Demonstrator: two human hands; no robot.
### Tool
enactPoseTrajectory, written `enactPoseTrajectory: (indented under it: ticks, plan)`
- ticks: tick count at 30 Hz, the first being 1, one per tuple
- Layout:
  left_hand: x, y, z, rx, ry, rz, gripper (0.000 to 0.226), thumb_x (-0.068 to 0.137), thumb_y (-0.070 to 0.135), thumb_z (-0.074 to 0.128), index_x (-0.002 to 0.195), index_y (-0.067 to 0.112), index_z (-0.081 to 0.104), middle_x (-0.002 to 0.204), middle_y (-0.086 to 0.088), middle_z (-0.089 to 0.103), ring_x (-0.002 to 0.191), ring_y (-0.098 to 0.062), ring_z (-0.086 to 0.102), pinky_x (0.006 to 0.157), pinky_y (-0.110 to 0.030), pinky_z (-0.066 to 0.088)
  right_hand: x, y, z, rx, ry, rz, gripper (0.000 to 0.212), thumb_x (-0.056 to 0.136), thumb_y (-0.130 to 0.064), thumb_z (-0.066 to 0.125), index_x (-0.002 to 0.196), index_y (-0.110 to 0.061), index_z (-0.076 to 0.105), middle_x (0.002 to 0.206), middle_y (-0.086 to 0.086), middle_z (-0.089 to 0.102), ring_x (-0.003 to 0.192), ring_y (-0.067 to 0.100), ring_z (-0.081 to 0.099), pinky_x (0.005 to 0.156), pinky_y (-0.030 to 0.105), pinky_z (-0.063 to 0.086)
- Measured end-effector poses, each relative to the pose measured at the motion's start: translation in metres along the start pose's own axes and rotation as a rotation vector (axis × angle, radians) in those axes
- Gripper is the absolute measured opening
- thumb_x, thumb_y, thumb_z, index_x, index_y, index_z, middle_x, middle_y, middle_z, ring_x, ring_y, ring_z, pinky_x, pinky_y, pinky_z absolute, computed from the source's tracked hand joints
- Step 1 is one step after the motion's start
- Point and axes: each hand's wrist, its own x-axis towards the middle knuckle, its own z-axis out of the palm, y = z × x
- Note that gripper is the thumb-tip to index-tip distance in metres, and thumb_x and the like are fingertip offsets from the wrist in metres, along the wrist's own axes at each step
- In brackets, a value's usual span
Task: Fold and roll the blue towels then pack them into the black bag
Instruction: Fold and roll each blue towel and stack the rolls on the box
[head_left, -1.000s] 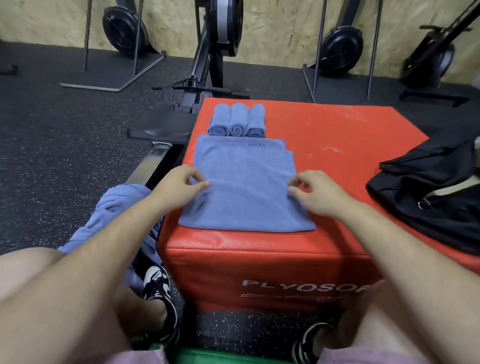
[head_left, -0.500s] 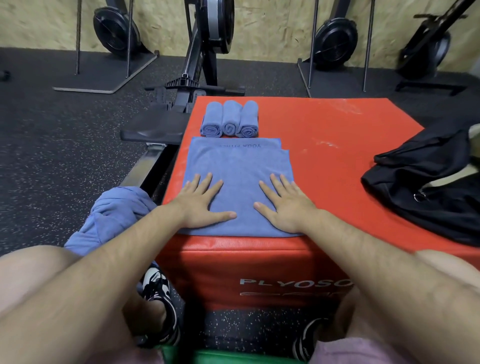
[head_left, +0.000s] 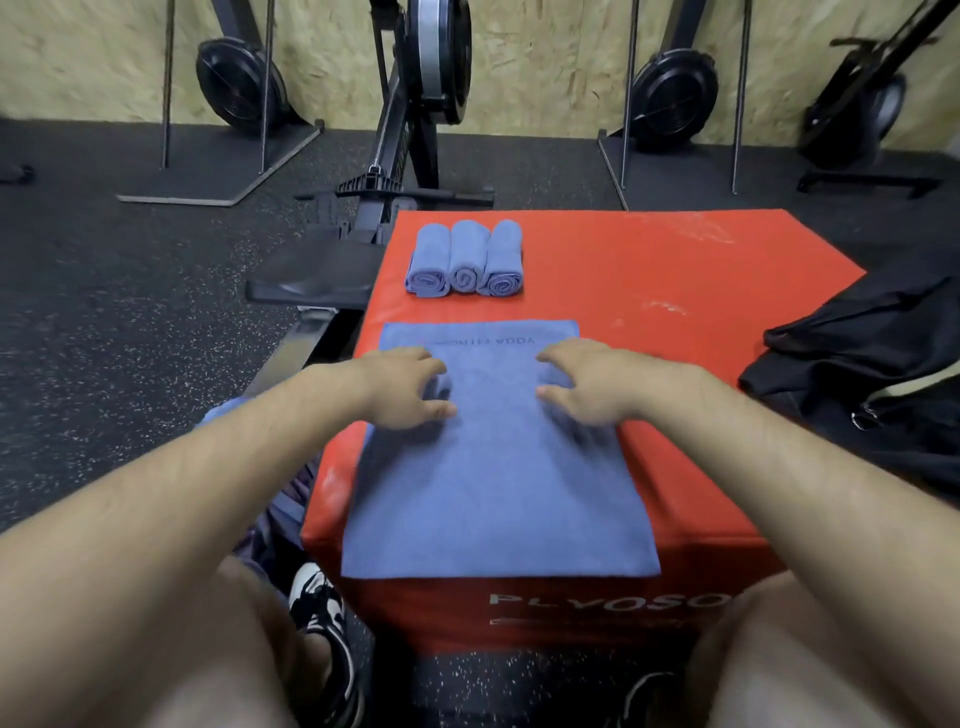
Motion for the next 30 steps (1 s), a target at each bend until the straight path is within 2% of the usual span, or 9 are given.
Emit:
enactPoseTrajectory:
  ticks: [5,8,10,14,17,20,23,27,30]
  plan:
    - [0.050,-0.036,-0.005,-0.060,0.065,-0.074,0.041,0.097,0.042,0.054,0.132,0.021,0.053,0.133,-0.002,0.054,0.127,-0.027,0.050,0.102,-0.039,0.042,0.047,0.032,-0.016,-0.029,0.003,0.041,0.041,0.099,-0.029,0.047,0.140,-0.027,0.052,0.142,0.004,0.055,0.128,0.027,0.053,0.103,0.034,0.043]
    - [0.070,-0.048,0.001,-0.110,0.025,-0.083,0.035,0.097,0.032,0.055,0.130,0.021,0.056,0.129,-0.003,0.054,0.123,-0.027,0.052,0.100,-0.038,0.043,0.063,0.045,-0.003,0.061,0.062,0.011,0.035,0.095,-0.019,0.054,0.129,-0.021,0.062,0.128,0.002,0.065,0.116,0.024,0.060,0.091,0.026,0.043]
    - [0.078,-0.050,-0.001,-0.150,0.059,-0.089,0.034,0.097,0.027,0.055,0.131,0.022,0.056,0.126,-0.004,0.054,0.119,-0.027,0.052,0.097,-0.036,0.043,0.072,0.051,-0.003,0.138,0.086,0.024,0.031,0.093,-0.019,0.059,0.123,-0.020,0.066,0.122,0.001,0.068,0.110,0.021,0.062,0.089,0.026,0.044]
    - [0.092,-0.055,0.005,-0.177,0.117,-0.110,0.026,0.094,0.025,0.058,0.119,0.024,0.060,0.116,-0.003,0.057,0.115,-0.026,0.053,0.087,-0.035,0.041,0.089,0.063,0.001,0.102,0.097,0.068,0.034,0.088,-0.027,0.066,0.122,-0.027,0.063,0.119,-0.003,0.063,0.111,0.019,0.059,0.097,0.035,0.045]
    - [0.091,-0.055,0.006,-0.191,0.141,-0.163,0.011,0.091,0.031,0.061,0.100,0.026,0.057,0.106,0.004,0.060,0.108,-0.024,0.056,0.080,-0.032,0.038,0.098,0.065,0.009,0.098,0.077,0.064,0.019,0.085,-0.026,0.065,0.103,-0.028,0.061,0.098,-0.006,0.060,0.103,0.023,0.060,0.086,0.033,0.041]
    - [0.089,-0.061,0.008,-0.221,0.150,-0.209,0.026,0.086,0.041,0.064,0.089,0.016,0.062,0.094,0.003,0.060,0.096,-0.025,0.056,0.083,-0.036,0.047,0.101,0.068,0.010,0.133,0.121,0.018,0.012,0.082,-0.026,0.064,0.082,-0.029,0.052,0.090,-0.006,0.055,0.093,0.023,0.055,0.080,0.033,0.038]
    - [0.087,-0.069,0.013,-0.359,0.124,-0.216,0.039,0.078,0.049,0.066,0.073,0.012,0.055,0.072,0.001,0.054,0.070,-0.022,0.048,0.066,-0.039,0.046,0.097,0.072,0.007,0.280,0.195,-0.035,0.013,0.079,-0.022,0.065,0.078,-0.025,0.053,0.082,-0.003,0.056,0.081,0.021,0.053,0.071,0.033,0.040]
    - [0.080,-0.072,0.013,-0.524,0.165,-0.271,0.021,0.085,0.035,0.076,0.088,0.019,0.063,0.088,0.003,0.067,0.082,-0.018,0.063,0.077,-0.033,0.050,0.090,0.080,0.007,0.437,0.256,-0.009,0.018,0.087,-0.029,0.067,0.082,-0.017,0.055,0.074,-0.002,0.060,0.065,0.015,0.047,0.063,0.034,0.042]
    - [0.075,-0.074,0.014,-0.567,0.177,-0.234,0.015,0.089,0.028,0.072,0.083,0.016,0.066,0.083,0.001,0.069,0.076,-0.017,0.062,0.067,-0.029,0.047,0.090,0.087,0.011,0.474,0.265,-0.002,0.023,0.091,-0.034,0.068,0.082,-0.017,0.055,0.075,-0.003,0.057,0.065,0.014,0.045,0.063,0.032,0.039]
